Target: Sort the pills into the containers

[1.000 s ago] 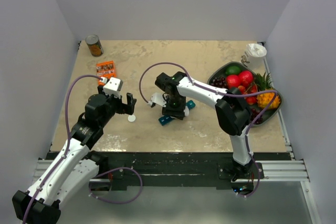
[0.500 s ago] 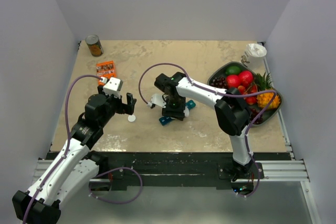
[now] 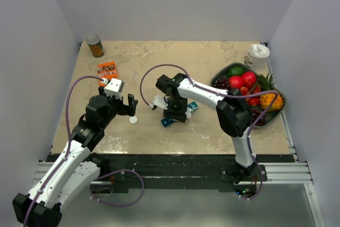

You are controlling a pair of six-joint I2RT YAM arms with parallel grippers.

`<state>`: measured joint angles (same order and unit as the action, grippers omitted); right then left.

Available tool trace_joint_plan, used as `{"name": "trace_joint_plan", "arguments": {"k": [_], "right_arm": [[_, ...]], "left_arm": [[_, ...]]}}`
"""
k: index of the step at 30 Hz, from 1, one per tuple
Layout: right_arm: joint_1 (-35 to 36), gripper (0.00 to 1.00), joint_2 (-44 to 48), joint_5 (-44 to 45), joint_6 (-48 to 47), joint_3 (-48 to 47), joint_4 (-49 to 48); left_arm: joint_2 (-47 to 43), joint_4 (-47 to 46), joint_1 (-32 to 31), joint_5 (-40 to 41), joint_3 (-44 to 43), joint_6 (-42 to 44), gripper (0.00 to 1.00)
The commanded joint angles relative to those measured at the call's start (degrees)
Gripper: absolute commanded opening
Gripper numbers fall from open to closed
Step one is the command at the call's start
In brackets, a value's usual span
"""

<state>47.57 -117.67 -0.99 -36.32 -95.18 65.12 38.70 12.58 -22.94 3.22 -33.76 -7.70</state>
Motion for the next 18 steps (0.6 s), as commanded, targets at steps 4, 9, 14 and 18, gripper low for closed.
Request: {"name": "trace_joint_plan", "arguments": {"k": [4,9,14,18], "right_arm": [[0.1,0.0,-0.1,-1.2,1.2,-2.2,0.5],[-0.1,0.0,0.6,-1.4,1.2,-1.7,0.2],[-0.6,0.0,1.6,-1.6,1.2,-1.7,-0.3],[-1.1,0.0,3.1,-3.0,0.7,-0.9,-1.0]], "left_arm": [[-0.7,-1.3,0.4,-0.1,-1.5,0.8,0.99],[-0.7,-1.2,0.4,-0.1,-1.5,0.8,0.99],[-0.7,-1.3,0.4,-0.1,-1.5,0.8,0.99],[-0.6,-1.3,0.4,-0.1,-1.5,0.7,0.99]]}}
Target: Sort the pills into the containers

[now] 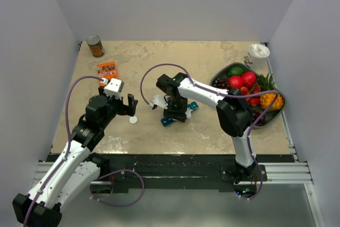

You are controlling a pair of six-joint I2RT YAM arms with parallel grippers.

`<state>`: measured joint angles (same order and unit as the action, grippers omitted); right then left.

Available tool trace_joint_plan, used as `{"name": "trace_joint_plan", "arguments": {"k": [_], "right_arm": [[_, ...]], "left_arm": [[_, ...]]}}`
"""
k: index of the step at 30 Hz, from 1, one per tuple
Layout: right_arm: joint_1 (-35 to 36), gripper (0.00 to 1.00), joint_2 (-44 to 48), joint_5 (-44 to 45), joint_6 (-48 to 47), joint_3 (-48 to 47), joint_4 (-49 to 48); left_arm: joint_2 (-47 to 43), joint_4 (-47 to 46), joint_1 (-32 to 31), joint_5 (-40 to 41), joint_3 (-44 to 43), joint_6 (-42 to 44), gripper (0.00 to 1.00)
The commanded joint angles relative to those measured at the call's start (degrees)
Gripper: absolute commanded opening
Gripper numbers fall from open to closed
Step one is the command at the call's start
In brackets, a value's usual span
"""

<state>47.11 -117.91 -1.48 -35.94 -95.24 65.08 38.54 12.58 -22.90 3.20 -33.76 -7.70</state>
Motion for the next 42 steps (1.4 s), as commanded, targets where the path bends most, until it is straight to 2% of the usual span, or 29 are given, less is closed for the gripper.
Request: {"name": "trace_joint_plan", "arguments": {"k": [1,15,24,30,37,42], "right_arm": [[-0.7,0.0,3.9,-3.0,0.3,-0.6,-1.2],[-2.0,0.0,7.2,-6.3,-0.4,0.6,-2.5],[-3.9,0.0,13.2,-12.9,-1.8,3.0,-4.4],[-7.1,0.0,20.9,-19.8,-2.4,3.1,-6.4],[-14.1,0.0,30.9,-29.5,-2.7,-3.2,-8.9],[-18.6,0.0,41.7,-32.3,-0.7,-4.7,-18.5]], "left_arm": [[-0.5,-1.4,0.4,-0.1,-1.5,0.8,0.99],[-0.6,-1.2,0.4,0.0,-1.5,0.8,0.99],[-2.7,-1.5,0.3,1.1,-1.2,1.1,0.99],[-5.4,-2.2,0.4,1.7,-0.5,1.5,0.99],[-8.6,-2.8,0.4,2.6,0.4,1.7,0.99],[-9.2,-3.3,0.3,2.3,0.9,2.0,0.99]]}}
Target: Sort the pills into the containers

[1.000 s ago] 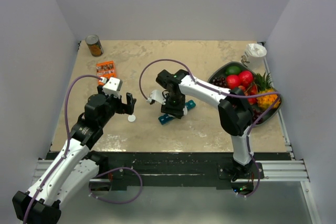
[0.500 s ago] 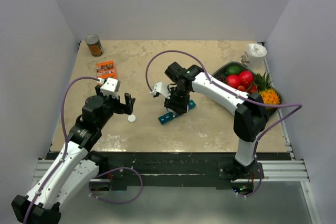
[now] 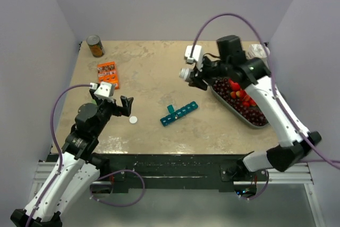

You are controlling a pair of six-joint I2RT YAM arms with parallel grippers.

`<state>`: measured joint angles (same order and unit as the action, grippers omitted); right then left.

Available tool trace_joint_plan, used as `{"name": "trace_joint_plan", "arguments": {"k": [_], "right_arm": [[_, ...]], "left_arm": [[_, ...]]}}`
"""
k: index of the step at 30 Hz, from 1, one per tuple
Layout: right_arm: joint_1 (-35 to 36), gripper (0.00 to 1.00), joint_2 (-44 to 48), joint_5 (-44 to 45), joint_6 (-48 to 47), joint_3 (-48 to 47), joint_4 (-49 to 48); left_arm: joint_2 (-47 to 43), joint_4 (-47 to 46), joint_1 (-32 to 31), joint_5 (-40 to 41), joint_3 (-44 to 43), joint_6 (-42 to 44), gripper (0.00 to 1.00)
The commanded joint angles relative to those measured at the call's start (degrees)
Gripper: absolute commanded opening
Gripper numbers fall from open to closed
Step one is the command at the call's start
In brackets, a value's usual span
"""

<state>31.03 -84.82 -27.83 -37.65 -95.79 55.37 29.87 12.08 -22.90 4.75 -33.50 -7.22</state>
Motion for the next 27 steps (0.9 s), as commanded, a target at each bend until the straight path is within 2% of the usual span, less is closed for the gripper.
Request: {"name": "trace_joint_plan", "arguments": {"k": [1,4,5,7,8,10,11,13,15,18,22,25,26,27], "right_arm": [[-3.9,0.0,9.9,-5.7,2.5,-4.4,-10.9],[-6.1,0.0,18.5,-5.5,9.8,-0.2,-22.7],[-6.2,0.0,21.1,-2.3,15.5,1.7,-31.1],[-6.6,0.0,28.8,1.2,20.7,8.1,-39.0],[-6.6,0.0,31.3,3.6,27.0,10.9,-46.9],[-6.6,0.0,39.0,11.0,33.1,19.3,-53.1],[-6.5,0.0,41.6,12.8,39.0,22.0,-55.1],[-6.6,0.0,47.2,13.7,44.0,29.5,-56.3],[-6.5,0.0,49.9,14.1,44.9,38.2,-57.5],[-6.7,0.0,51.9,17.5,45.0,44.5,-62.8],[-7.2,0.0,51.5,8.0,43.5,49.1,-68.4],[-8.2,0.0,47.1,7.2,40.6,51.2,-67.0],[-8.4,0.0,45.9,-0.7,39.6,51.3,-66.7],[-8.5,0.0,45.4,-4.0,38.5,53.0,-67.0]], "left_arm": [[-0.4,-2.8,0.4,0.6,0.7,1.4,0.99],[-0.1,-2.8,0.4,0.3,0.8,1.2,0.99],[0.0,-2.9,0.3,0.3,0.8,1.2,0.99],[0.4,-2.8,0.4,0.3,0.8,1.0,0.99],[0.3,-2.8,0.4,0.3,0.8,1.0,0.99],[0.2,-2.8,0.4,0.3,0.7,1.0,0.99],[0.1,-2.8,0.4,0.3,0.8,0.9,0.99],[-0.1,-2.9,0.4,0.3,0.8,1.0,0.99],[0.0,-3.0,0.4,0.2,0.9,1.2,0.99],[0.6,-3.2,0.4,-0.5,0.7,1.2,0.99],[0.7,-2.8,0.4,-1.1,0.4,1.2,0.99],[0.8,-3.3,0.4,-1.8,0.5,1.4,0.99],[0.8,-3.2,0.4,-1.9,0.5,1.5,0.99],[1.0,-3.1,0.4,-2.1,0.4,1.5,0.99]]}}
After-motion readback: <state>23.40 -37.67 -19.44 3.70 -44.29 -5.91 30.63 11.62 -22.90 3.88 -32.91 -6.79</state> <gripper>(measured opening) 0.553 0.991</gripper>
